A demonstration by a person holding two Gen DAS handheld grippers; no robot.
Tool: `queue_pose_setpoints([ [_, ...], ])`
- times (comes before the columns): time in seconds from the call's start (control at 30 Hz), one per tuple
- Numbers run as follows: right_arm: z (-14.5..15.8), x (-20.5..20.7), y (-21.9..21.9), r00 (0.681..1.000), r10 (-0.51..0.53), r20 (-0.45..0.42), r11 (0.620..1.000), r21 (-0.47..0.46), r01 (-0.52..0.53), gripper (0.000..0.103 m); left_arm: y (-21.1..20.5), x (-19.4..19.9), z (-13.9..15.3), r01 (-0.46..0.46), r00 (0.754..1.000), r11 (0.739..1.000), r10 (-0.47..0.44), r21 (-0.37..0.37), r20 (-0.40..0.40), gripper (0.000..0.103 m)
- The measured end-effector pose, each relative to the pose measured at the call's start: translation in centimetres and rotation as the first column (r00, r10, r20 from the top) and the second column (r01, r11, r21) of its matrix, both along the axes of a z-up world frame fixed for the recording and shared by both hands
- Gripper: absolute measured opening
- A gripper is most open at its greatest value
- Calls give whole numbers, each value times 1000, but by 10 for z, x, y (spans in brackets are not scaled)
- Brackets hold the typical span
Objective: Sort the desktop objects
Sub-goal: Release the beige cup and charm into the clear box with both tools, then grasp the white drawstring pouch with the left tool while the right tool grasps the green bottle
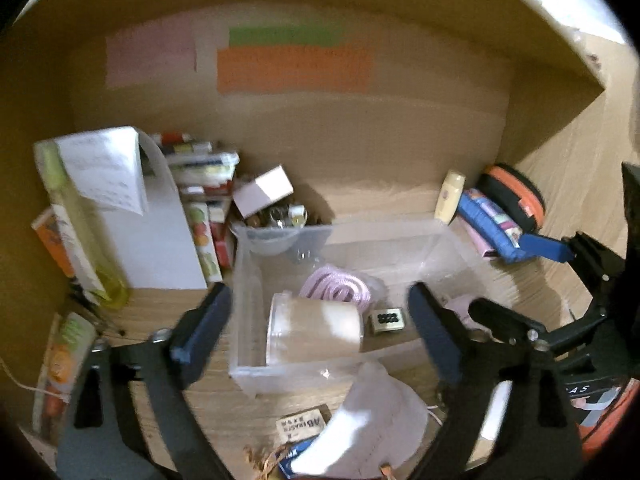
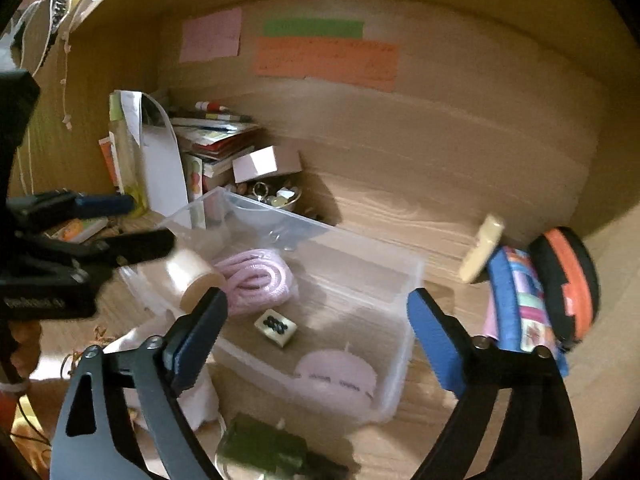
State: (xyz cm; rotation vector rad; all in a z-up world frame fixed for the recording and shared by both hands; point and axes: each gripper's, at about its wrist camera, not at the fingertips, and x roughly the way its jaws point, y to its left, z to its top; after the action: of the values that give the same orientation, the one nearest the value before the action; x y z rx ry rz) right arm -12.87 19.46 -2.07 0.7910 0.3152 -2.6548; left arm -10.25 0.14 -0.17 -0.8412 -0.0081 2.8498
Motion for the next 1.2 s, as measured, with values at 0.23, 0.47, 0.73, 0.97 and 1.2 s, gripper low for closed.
queue_pose_setpoints([
  [0.23,5,40,18,999,-36,-21,999,-22,36,103,1,42,11,8,999,1000,-10,-27,-53,101],
  [0.47,-13,61,35,996,-79,41,997,-23,80,103,-5,57,-8,4,1000,1000,-4,-19,16,101],
  [0.73,-44,60,41,979,-87,186,991,-81,104,103,-2,55,-59,76,977,997,-75,0,198,101],
  [0.97,-76,41,22,944,-42,327,990,-115,84,103,8,52,-86,128,956,991,-113,-38,270,101],
  [1.2,-89,27,3,930,20,366,992,-122,27,101,25,44,-92,218,936,971,-179,-99,302,101],
])
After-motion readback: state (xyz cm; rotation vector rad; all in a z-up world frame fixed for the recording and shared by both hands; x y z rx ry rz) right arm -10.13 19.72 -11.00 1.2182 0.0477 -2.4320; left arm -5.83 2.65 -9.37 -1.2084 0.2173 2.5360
